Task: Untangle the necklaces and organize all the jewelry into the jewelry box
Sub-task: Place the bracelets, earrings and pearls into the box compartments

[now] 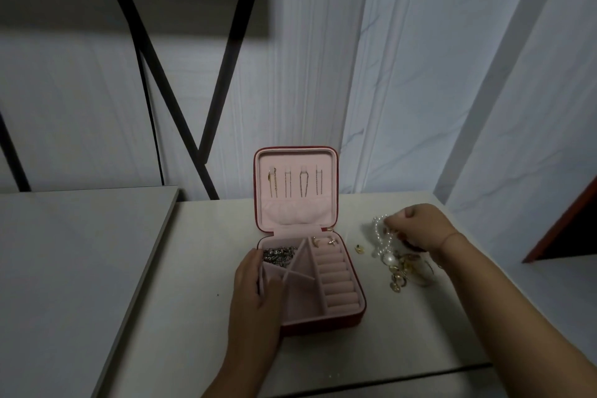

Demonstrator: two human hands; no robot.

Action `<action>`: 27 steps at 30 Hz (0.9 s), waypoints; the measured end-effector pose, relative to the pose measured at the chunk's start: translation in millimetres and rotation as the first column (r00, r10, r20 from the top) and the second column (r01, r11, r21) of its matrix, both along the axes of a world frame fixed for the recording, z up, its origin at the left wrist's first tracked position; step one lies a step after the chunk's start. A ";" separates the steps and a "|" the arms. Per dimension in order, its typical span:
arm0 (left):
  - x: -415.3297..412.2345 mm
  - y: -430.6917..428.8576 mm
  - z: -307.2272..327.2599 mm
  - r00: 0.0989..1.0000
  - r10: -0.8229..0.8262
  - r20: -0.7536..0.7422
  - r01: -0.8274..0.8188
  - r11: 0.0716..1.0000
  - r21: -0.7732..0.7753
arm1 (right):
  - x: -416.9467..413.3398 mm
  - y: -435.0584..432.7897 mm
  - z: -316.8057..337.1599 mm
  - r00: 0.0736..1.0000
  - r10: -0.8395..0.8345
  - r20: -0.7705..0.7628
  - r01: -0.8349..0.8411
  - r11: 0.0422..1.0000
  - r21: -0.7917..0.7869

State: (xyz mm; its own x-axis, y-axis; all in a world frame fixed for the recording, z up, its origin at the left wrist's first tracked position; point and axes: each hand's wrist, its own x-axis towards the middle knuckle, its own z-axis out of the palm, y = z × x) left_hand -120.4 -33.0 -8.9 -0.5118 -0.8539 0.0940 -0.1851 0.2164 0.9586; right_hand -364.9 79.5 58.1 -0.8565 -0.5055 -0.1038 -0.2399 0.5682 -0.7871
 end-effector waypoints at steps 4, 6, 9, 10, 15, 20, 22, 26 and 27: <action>-1.9 -4.0 -1.4 0.999 -0.026 0.022 0.026 1.000 -0.010 | 18.6 10.1 17.0 0.995 0.052 0.080 -0.037 0.984 -0.176; -3.7 -8.1 -1.7 0.999 -0.019 0.030 0.020 0.999 -0.027 | 27.3 10.1 23.4 0.993 0.085 0.081 -0.063 0.969 -0.239; -9.3 -15.2 -0.9 0.994 0.001 0.114 0.013 0.992 -0.125 | 35.2 6.8 26.5 0.991 0.118 0.066 -0.092 0.946 -0.311; -11.3 -17.4 0.6 0.989 0.004 0.150 0.021 0.987 -0.162 | 37.5 5.6 27.3 0.989 0.132 0.063 -0.105 0.941 -0.322; -22.3 -23.1 12.9 0.971 -0.062 0.232 0.143 0.925 -0.352 | 48.1 -1.4 28.2 0.977 0.209 0.031 -0.189 0.932 -0.311; -33.7 -12.3 43.0 0.934 -0.326 0.145 0.350 0.916 -0.198 | 70.3 -13.1 29.7 0.935 0.348 0.073 -0.302 0.885 -0.354; -35.0 -12.2 51.6 0.910 -0.408 0.069 0.413 0.907 -0.080 | 82.4 -19.5 30.0 0.906 0.412 0.098 -0.350 0.860 -0.371; -23.3 -22.3 53.0 0.949 -0.311 0.049 0.315 0.932 -0.179 | 98.5 -33.0 22.1 0.875 0.466 0.132 -0.392 0.841 -0.372; -18.1 -24.5 50.6 0.958 -0.279 0.066 0.287 0.938 -0.194 | 101.1 -34.8 18.2 0.877 0.461 0.139 -0.388 0.847 -0.364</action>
